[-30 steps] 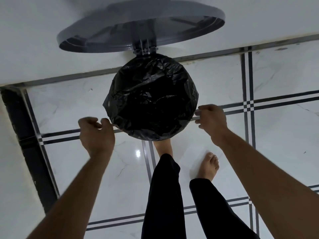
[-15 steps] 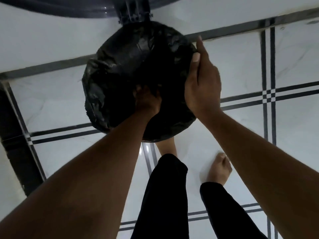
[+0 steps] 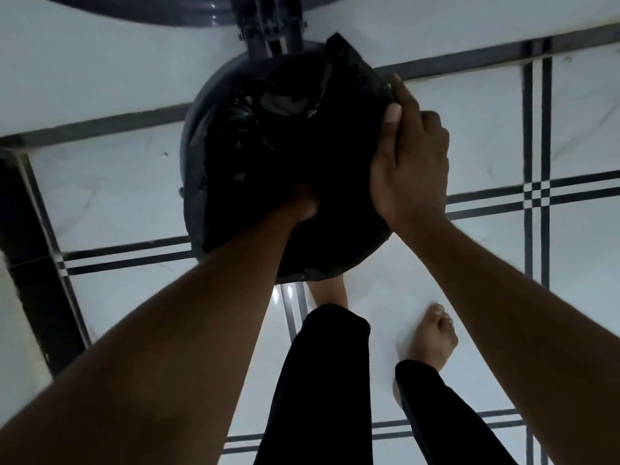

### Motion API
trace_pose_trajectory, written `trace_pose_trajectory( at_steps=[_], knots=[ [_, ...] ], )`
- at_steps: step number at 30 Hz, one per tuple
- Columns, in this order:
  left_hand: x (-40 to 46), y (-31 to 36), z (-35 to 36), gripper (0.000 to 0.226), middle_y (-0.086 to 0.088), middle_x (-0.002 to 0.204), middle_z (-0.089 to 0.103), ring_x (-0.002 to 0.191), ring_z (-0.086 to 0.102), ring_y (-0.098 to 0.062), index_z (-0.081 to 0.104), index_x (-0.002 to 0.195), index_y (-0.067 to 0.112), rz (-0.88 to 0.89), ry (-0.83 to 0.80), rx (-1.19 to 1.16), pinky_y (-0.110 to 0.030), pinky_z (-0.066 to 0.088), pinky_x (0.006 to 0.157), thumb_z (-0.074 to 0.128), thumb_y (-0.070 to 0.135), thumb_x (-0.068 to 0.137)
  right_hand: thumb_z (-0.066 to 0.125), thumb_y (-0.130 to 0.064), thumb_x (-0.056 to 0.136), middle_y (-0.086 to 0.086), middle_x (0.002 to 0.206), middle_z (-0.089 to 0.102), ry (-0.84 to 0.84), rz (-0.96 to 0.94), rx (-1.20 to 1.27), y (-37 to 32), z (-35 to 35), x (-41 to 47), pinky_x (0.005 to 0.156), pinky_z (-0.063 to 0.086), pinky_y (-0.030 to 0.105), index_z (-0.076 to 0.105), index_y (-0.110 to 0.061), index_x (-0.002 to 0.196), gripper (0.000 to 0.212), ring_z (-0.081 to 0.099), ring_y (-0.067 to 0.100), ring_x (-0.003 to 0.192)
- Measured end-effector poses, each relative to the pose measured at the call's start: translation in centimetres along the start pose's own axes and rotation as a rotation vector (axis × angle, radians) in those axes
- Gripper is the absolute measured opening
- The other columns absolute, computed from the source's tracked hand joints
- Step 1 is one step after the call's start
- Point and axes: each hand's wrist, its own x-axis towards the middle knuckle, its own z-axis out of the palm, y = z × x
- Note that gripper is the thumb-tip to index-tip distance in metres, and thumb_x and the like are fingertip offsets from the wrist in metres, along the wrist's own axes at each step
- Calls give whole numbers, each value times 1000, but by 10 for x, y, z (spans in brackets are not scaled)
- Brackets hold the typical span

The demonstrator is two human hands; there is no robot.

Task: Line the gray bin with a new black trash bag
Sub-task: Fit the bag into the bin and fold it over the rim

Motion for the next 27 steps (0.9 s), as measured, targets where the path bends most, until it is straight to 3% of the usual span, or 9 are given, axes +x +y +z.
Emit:
trace_pose_trajectory(
  at_steps=[2, 5, 9, 12, 15, 17, 21, 24, 27],
  knots=[
    [-34, 9, -14, 43, -20, 145, 59, 133, 57, -37, 55, 146, 7, 44, 81, -84, -38, 46, 111, 54, 24, 107, 27, -50, 118, 9, 137, 54, -76, 29, -121, -6, -11, 0, 106, 39, 47, 41, -38, 168, 53, 50, 30, 131],
    [-96, 9, -26, 41, -14, 138, 65, 130, 61, -32, 61, 141, 12, 268, 291, -189, -31, 45, 109, 56, 25, 103, 25, -54, 117, 13, 140, 45, -234, 82, -260, -16, -31, 5, 114, 33, 55, 36, -40, 170, 56, 42, 35, 135],
    [-148, -4, -34, 49, -11, 151, 52, 137, 53, -29, 51, 149, 11, 503, 742, -123, -41, 44, 114, 54, 30, 103, 30, -52, 116, 16, 149, 49, -292, 68, -300, -30, -54, 2, 115, 33, 58, 31, -30, 173, 60, 42, 38, 140],
    [-145, -16, -48, 64, -13, 169, 30, 156, 30, -34, 35, 161, 17, 398, 897, -12, -57, 26, 125, 48, 46, 106, 35, -48, 117, 14, 160, 50, -278, 10, -259, -43, -60, -3, 115, 35, 58, 34, -21, 171, 61, 43, 38, 145],
    [-128, -18, -70, 70, -5, 176, 14, 162, 12, -34, 21, 166, 29, 278, 794, -15, -65, 9, 127, 35, 61, 106, 37, -48, 116, 11, 162, 50, -302, -39, -202, -51, -57, -8, 115, 39, 58, 38, -24, 169, 58, 47, 38, 144],
    [-115, -16, -85, 69, -4, 176, 15, 161, 12, -35, 21, 165, 34, 226, 708, -80, -66, 9, 125, 28, 66, 105, 35, -51, 116, 9, 164, 50, -339, -46, -166, -54, -51, -8, 115, 41, 58, 38, -28, 169, 58, 49, 37, 144],
    [-102, -9, -125, 66, -11, 151, 56, 139, 51, -39, 50, 150, 27, 86, 616, -315, -53, 37, 112, 20, 65, 105, 32, -56, 116, 8, 169, 47, -353, 12, -116, -56, -44, -2, 121, 39, 59, 31, -25, 172, 64, 47, 37, 151],
    [-78, -18, -152, 81, -13, 144, 63, 131, 59, -36, 63, 143, 21, -122, 409, -535, -49, 40, 116, 27, 75, 95, 28, -61, 113, 10, 164, 52, -351, 37, -99, -55, -41, -1, 120, 41, 61, 33, -24, 171, 69, 50, 37, 149],
    [-52, -46, -159, 82, -8, 129, 74, 116, 69, -29, 71, 131, 24, -163, 255, -721, -48, 47, 111, 40, 81, 81, 23, -70, 108, 7, 153, 63, -338, 68, -64, -52, -38, 3, 115, 47, 62, 38, -26, 165, 74, 58, 34, 140]
  ],
)
